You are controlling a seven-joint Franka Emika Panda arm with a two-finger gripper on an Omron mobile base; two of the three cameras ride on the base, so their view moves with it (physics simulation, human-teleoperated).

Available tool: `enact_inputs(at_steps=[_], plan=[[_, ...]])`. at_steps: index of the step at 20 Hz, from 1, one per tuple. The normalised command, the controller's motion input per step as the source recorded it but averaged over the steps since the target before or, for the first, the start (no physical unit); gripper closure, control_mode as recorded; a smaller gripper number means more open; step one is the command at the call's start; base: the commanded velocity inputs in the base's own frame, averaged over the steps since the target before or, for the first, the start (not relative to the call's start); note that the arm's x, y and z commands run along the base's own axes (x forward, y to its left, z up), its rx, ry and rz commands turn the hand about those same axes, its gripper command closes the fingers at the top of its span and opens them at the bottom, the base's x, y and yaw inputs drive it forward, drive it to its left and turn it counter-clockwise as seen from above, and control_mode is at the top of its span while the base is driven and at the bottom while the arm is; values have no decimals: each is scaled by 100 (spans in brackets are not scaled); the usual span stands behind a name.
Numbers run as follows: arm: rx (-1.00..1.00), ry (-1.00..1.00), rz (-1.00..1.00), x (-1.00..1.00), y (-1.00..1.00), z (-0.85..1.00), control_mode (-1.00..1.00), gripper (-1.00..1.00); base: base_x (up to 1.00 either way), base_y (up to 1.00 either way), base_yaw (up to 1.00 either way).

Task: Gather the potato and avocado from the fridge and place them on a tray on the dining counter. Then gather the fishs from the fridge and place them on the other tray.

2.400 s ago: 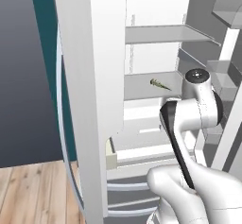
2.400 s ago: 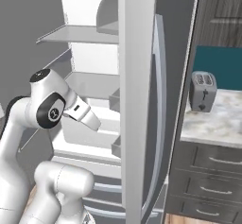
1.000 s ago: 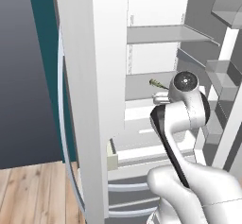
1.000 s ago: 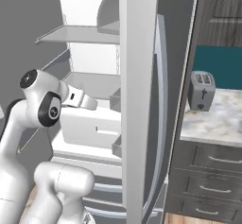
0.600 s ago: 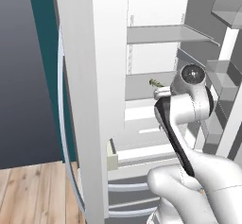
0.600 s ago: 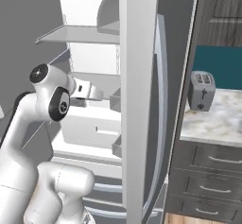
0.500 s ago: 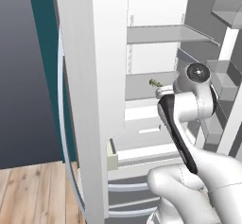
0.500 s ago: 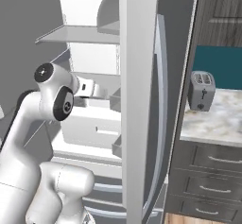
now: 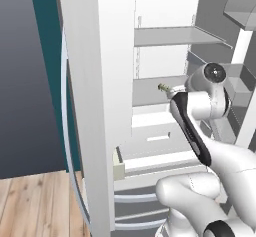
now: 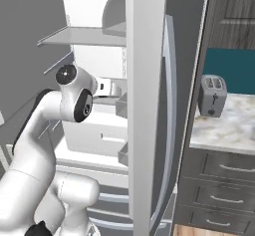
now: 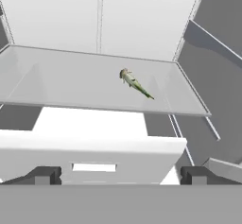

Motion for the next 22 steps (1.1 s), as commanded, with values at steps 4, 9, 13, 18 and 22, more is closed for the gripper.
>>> enact_inputs(at_steps=[4, 9, 13, 18, 22], plan=[[-1, 3, 0, 61, 0, 0, -100, -100, 0, 0, 0], [0, 5, 0, 53, -11, 0, -100, -100, 0, 0, 0], [0, 5, 0, 39, -20, -4, -100, -100, 0, 0, 0], [0, 5, 0, 21, -30, -33, -100, -100, 0, 0, 0], [0, 3, 0, 16, -25, -38, -100, -100, 0, 0, 0]])
